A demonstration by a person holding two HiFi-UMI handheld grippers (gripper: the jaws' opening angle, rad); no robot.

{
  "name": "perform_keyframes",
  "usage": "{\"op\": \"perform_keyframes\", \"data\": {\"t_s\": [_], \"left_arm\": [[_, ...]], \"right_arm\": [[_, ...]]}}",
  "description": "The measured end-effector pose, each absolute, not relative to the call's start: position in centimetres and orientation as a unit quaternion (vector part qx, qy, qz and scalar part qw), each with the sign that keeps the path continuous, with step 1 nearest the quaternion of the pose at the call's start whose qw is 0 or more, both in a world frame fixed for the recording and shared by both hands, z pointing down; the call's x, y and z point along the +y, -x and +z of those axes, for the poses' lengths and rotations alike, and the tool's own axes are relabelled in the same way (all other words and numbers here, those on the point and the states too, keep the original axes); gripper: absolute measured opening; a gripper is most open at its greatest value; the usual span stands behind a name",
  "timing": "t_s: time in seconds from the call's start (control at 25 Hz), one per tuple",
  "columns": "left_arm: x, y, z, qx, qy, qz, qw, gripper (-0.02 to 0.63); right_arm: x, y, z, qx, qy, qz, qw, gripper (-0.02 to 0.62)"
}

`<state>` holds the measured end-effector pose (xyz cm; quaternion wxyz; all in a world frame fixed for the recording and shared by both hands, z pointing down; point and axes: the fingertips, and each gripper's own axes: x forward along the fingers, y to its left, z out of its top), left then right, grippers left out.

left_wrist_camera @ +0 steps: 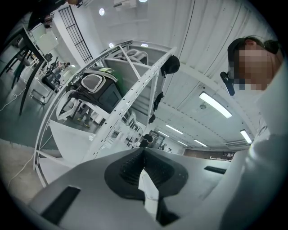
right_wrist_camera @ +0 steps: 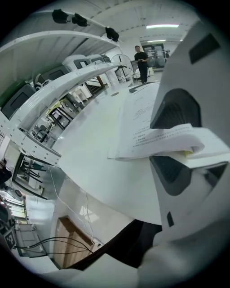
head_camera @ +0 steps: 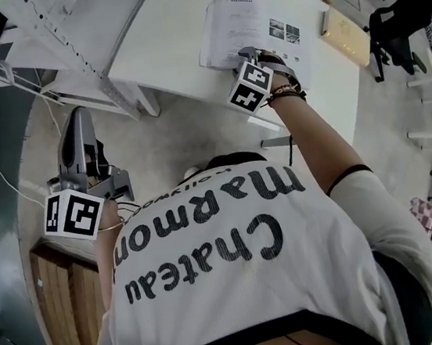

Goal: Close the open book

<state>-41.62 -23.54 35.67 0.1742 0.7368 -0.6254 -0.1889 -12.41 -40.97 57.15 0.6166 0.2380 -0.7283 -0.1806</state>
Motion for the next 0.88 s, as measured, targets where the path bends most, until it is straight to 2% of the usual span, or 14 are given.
{"op": "perform_keyframes", "data": {"t_s": [0.48, 0.88], "left_arm": [[-23.54, 41.97, 35.74, -0.630, -0.733, -0.190, 0.172, 0.023], [-23.99, 42.05, 35.00, -0.631, -0.735, -0.191, 0.160, 0.023]], "right_arm": [[-41.17, 12.65, 57.53, -0.748, -0.254, -0.136, 0.598, 0.170], [-41.05, 12.86, 57.33, -0.758, -0.284, -0.122, 0.574, 0.077]]}}
